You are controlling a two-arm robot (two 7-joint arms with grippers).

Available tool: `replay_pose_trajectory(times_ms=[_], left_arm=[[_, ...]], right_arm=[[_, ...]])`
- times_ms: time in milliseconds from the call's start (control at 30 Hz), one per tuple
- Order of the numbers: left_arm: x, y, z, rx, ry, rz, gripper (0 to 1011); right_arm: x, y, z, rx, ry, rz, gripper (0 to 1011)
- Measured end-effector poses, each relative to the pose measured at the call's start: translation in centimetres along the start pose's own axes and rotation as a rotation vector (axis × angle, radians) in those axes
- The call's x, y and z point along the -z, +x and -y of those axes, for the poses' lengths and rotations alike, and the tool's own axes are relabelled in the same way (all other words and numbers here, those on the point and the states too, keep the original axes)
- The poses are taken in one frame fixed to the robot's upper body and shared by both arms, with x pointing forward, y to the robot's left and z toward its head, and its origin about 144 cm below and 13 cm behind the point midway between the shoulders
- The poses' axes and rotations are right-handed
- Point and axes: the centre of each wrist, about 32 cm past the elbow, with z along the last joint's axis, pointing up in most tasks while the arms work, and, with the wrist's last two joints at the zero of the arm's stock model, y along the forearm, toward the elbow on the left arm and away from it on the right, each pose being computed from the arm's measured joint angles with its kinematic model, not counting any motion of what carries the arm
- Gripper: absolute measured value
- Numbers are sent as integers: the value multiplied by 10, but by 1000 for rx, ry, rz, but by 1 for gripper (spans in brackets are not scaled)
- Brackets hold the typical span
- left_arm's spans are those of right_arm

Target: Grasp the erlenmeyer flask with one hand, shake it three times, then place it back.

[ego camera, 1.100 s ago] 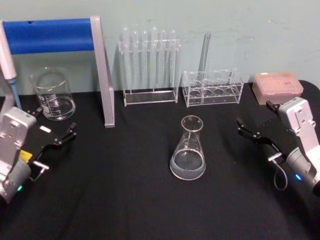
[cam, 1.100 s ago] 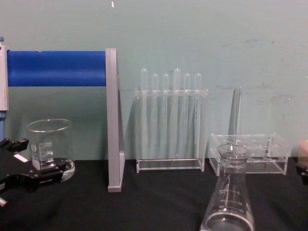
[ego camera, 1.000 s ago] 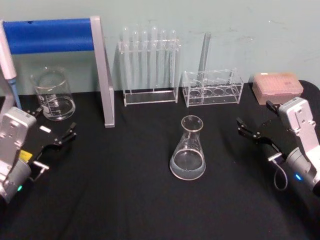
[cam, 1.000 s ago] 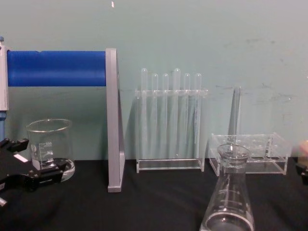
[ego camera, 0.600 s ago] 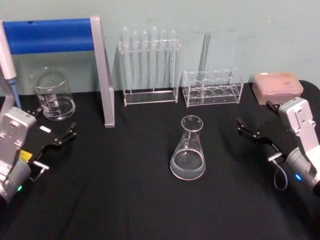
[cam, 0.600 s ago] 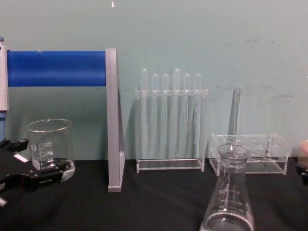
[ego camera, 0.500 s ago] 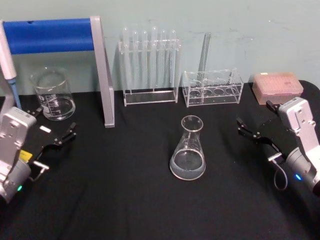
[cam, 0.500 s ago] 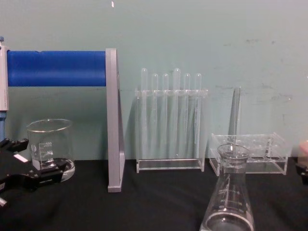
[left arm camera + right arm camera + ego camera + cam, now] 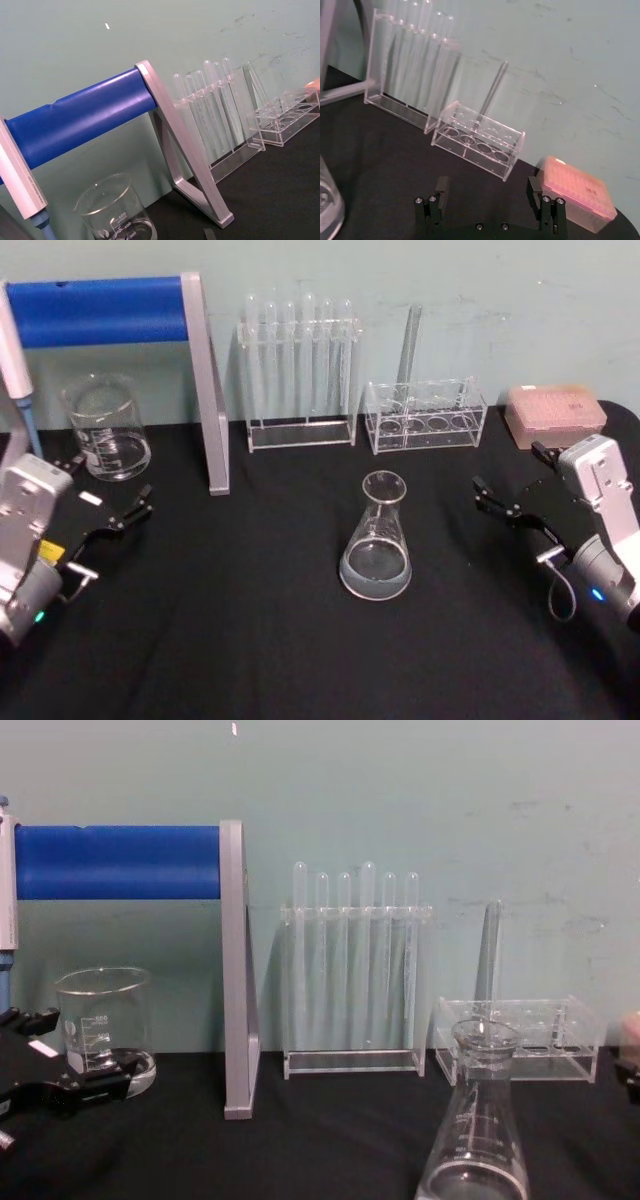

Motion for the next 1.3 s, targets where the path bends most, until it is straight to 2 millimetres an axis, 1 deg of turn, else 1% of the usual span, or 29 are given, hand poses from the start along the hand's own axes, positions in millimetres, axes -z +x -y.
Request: replay_pose_trajectory(times_ms=[267,567,967,1300], left_arm=[[0,0,0,0,0,0,1001],[0,0,0,0,0,0,1001],[0,0,0,0,0,0,1001],[0,0,0,0,0,0,1001]], right_arm=[[-6,4,8,-61,37,-32,1002],[-13,3,21,-164,60,-110,1002],[-16,-7,39,-316,37,-229,1003],[-19,-18,41,-419,59,-279,1003]])
